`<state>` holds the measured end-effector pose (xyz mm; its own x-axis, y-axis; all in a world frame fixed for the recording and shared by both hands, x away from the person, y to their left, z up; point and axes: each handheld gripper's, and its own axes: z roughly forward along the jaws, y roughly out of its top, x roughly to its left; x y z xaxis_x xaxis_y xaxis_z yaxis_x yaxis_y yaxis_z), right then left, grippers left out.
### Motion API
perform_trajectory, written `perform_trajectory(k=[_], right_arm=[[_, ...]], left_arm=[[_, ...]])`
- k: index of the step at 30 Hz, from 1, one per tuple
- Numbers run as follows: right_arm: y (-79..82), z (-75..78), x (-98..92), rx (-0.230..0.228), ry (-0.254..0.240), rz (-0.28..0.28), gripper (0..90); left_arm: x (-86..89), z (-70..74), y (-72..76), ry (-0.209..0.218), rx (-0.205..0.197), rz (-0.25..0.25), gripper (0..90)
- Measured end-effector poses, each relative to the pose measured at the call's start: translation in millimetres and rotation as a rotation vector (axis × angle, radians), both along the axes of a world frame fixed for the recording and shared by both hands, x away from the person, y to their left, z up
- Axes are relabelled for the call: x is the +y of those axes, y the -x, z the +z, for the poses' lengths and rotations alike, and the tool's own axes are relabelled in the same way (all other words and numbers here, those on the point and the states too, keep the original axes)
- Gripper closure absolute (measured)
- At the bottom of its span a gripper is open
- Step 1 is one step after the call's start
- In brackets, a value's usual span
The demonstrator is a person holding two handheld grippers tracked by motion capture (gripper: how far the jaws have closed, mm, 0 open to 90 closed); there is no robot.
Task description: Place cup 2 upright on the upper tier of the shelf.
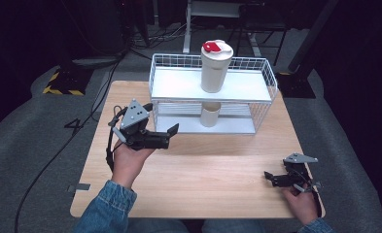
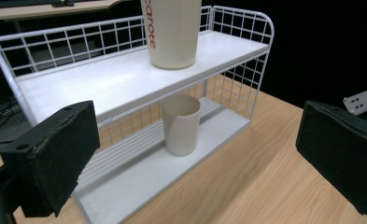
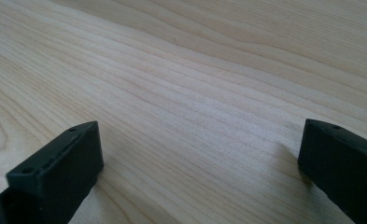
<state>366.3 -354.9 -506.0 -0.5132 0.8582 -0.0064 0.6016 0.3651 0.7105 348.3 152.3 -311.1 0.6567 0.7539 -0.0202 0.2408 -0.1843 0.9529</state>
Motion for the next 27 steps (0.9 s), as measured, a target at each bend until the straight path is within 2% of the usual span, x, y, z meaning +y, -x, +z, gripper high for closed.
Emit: perform_trajectory(k=[3, 6, 11, 17, 22, 27], right_arm=[[0.0, 0.0, 0.0, 0.000, 0.000, 0.000, 0.4], [0.1, 0.0, 0.2, 0.000, -0.002, -0.002, 0.3], [0.1, 0.0, 0.2, 0.000, -0.002, -0.002, 0.3], [0.1, 0.0, 0.1, 0.000, -0.001, -0.002, 0.4], [0.1, 0.0, 0.2, 0.000, -0.002, -0.002, 0.4], [0.1, 0.0, 0.2, 0.000, -0.002, -0.002, 0.3]], left_arm=[[5.3, -9.7, 6.8, -0.014, 0.014, -0.002, 0.4], [11.8, -19.9, 12.2, -0.007, 0.031, -0.004, 0.4], [20.9, -36.7, 19.1, -0.020, 0.051, -0.002, 1.3], [27.9, -53.5, 25.3, -0.085, 0.068, 0.014, 1.6], [30.9, -65.4, 30.5, -0.117, 0.089, 0.016, 1.6], [28.9, -83.3, 35.5, -0.169, 0.130, 0.015, 1.6]])
